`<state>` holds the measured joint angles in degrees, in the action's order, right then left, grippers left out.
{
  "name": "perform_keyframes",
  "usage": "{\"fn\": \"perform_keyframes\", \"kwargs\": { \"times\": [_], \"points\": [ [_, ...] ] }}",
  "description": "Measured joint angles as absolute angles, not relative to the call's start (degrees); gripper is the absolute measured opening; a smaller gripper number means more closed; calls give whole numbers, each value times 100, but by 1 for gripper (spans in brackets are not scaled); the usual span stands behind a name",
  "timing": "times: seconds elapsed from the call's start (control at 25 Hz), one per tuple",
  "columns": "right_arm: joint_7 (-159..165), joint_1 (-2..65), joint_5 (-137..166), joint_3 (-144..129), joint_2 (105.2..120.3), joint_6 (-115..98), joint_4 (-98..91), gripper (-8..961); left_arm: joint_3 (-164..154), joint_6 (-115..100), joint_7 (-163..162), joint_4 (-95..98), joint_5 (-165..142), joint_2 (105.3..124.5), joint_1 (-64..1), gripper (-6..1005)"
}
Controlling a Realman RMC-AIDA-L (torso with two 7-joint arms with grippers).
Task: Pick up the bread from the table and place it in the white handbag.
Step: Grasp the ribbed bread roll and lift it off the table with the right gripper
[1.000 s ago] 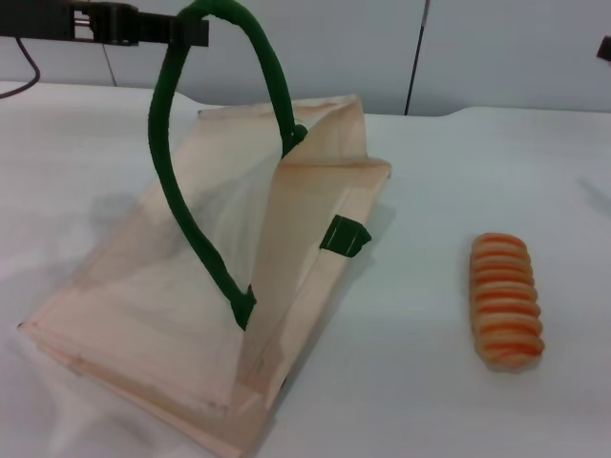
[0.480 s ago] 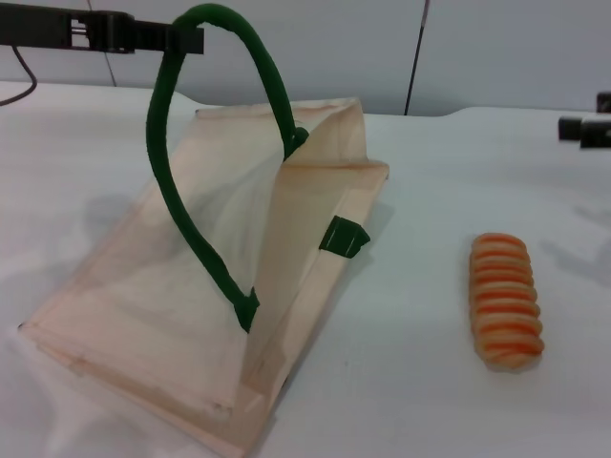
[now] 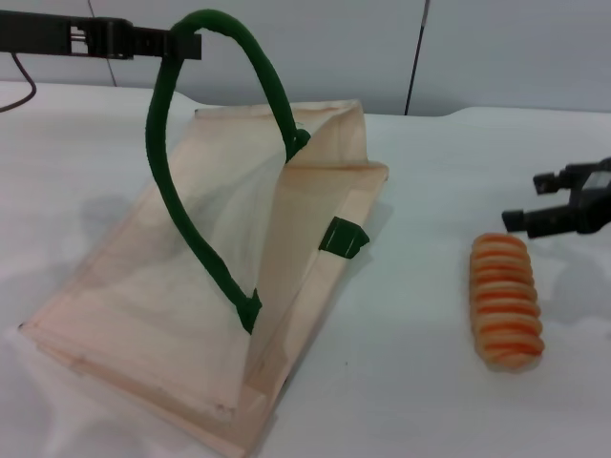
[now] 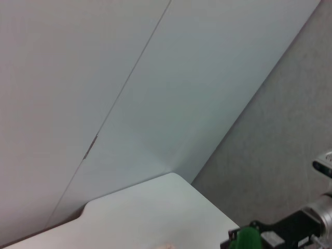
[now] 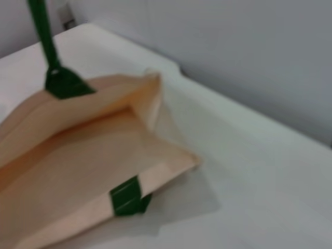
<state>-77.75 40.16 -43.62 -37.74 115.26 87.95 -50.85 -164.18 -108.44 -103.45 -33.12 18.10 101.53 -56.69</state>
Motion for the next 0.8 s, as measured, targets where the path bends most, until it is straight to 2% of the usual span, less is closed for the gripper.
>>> {"fn": "perform_keyframes", "kwargs": {
  "times": [0.36,0.8],
  "points": [
    [-7695,4027,-4002,-3848,11553,8794,-4918,879,-16418,-10820,-10345,-3297,1811,10152,-5662,116],
    [-7000,4198,-3486,-3812,11510,8502,-4554,872,-16418,-10779,-10345,-3287,1811,10165,-5660,116]
  ]
}}
